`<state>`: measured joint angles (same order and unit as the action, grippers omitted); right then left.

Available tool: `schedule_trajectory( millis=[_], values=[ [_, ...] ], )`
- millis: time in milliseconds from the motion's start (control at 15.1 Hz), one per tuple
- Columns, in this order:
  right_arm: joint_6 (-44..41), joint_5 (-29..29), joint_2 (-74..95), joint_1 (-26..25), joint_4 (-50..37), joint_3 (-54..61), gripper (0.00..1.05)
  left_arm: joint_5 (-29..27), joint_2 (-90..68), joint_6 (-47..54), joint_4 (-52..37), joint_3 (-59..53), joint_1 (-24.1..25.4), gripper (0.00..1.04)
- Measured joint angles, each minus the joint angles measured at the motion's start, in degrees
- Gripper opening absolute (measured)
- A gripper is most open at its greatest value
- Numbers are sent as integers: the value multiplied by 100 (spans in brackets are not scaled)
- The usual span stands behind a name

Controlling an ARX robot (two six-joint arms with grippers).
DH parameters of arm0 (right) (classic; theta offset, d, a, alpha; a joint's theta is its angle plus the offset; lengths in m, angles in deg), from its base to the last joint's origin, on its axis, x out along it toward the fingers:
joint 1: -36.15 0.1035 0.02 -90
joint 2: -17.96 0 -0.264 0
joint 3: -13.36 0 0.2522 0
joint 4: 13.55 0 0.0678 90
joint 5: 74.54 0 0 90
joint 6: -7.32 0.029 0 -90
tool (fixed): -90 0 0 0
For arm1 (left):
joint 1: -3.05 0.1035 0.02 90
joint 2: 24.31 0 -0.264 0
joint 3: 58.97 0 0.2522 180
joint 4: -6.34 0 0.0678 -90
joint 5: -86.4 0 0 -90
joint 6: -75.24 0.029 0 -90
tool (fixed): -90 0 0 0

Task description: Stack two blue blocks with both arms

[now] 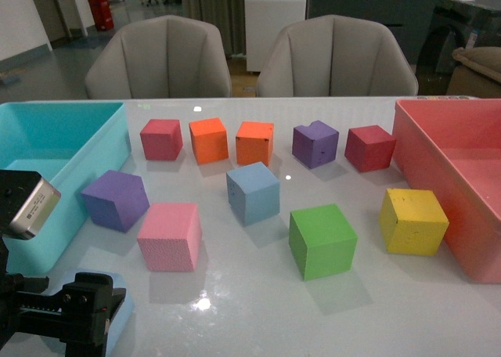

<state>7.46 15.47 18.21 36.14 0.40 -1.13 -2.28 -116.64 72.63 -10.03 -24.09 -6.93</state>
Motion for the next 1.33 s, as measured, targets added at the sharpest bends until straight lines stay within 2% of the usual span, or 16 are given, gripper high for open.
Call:
schedule_trajectory(
  millis=[797, 1063, 1262, 1329],
  values=[
    [0, 0, 0, 0, 0, 0, 98, -94, -973, -109, -417, 118, -114, 96],
    [0, 0, 0, 0, 0, 0, 98, -203, -883, -149, -330, 116, -129, 64],
    [0, 0, 0, 0, 0, 0, 98, -271, -382, -149, -103, 83, -243, 49],
    [0, 0, 0, 0, 0, 0, 98, -367, 474, -170, 555, 168, -605, 43]
  ],
)
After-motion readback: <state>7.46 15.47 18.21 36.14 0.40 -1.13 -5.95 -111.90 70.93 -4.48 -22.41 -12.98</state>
